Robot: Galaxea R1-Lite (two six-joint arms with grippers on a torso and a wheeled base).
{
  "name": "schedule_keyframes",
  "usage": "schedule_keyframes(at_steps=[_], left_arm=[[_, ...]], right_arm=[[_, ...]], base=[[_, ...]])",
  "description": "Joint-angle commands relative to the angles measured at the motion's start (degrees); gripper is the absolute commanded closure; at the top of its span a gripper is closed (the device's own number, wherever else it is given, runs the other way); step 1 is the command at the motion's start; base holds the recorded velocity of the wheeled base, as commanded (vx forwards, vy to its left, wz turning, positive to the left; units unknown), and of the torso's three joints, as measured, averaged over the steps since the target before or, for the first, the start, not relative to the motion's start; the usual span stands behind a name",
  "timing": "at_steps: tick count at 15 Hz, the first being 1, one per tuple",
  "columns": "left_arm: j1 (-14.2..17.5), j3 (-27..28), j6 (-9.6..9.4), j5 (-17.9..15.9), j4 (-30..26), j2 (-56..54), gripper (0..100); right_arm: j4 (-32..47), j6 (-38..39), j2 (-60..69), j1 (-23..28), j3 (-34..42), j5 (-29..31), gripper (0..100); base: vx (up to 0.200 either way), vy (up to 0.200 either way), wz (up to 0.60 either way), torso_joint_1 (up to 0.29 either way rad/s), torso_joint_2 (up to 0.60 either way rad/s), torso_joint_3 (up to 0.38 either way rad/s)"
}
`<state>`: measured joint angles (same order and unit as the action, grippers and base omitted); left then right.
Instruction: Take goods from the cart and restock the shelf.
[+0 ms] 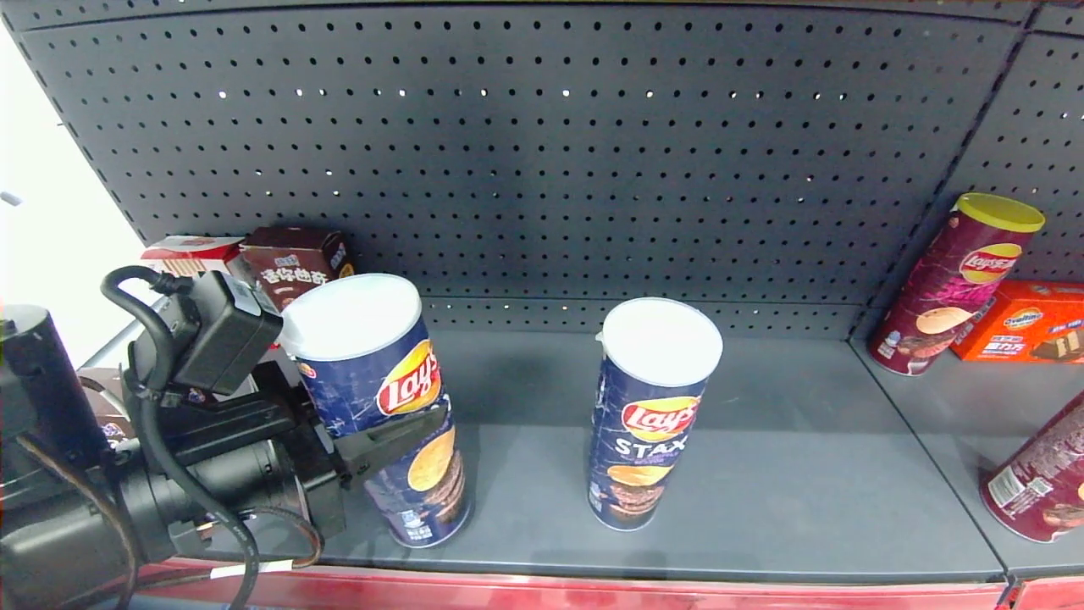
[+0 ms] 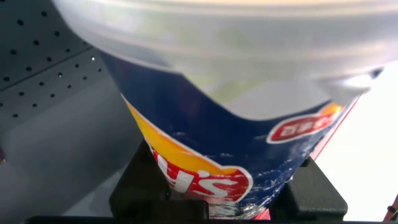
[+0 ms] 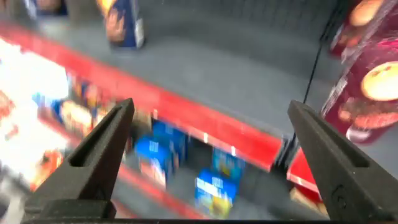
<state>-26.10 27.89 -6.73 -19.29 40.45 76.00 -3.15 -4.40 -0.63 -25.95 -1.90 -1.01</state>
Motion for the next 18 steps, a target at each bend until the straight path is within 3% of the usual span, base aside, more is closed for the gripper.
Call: schedule_keyframes(at_steps=[1,7,10,12,14,16,17,18], left_arm=[[0.1,-0.2,0.05,0.0,0.0,-0.7,100],[-0.3,-0.1,-0.21,-0.5,0.2,-0.6,100],[-0.3,-0.6,-0.04,-0.6,3.8,-0.4,100],[-0.3,-0.6,-0.04,-1.0,4.1,-0.5,100],[-0.3,-0.9,-0.04,-1.7,4.1,-0.5,100],[0.0,-1.0,-0.04,-1.8,4.1,-0.5,100],[0.2,-1.0,0.05,-1.8,4.2,-0.5,100],[0.1,-1.0,0.05,-1.8,4.2,-0.5,100]], right_arm=[[-0.2,0.4,0.6,0.0,1.6,0.3,0],[-0.2,2.3,0.6,0.0,1.9,-0.9,0],[3.6,2.3,0.6,0.3,1.6,-0.7,0],[3.7,3.6,-1.4,9.5,1.6,0.7,0],[3.6,3.7,-5.0,12.6,1.6,0.7,0],[3.6,3.8,-6.7,21.3,1.6,0.7,0],[3.6,3.8,-6.4,29.2,1.7,0.5,0],[3.5,3.8,-5.7,30.5,1.7,0.0,0]], base=[[0.000,0.000,0.00,0.000,0.00,0.000],[0.000,0.000,0.00,0.000,0.00,0.000],[0.000,0.000,0.00,0.000,0.00,0.000],[0.000,0.000,0.00,0.000,0.00,0.000],[0.000,0.000,0.00,0.000,0.00,0.000],[0.000,0.000,0.00,0.000,0.00,0.000],[0.000,0.000,0.00,0.000,0.00,0.000],[0.000,0.000,0.00,0.000,0.00,0.000]])
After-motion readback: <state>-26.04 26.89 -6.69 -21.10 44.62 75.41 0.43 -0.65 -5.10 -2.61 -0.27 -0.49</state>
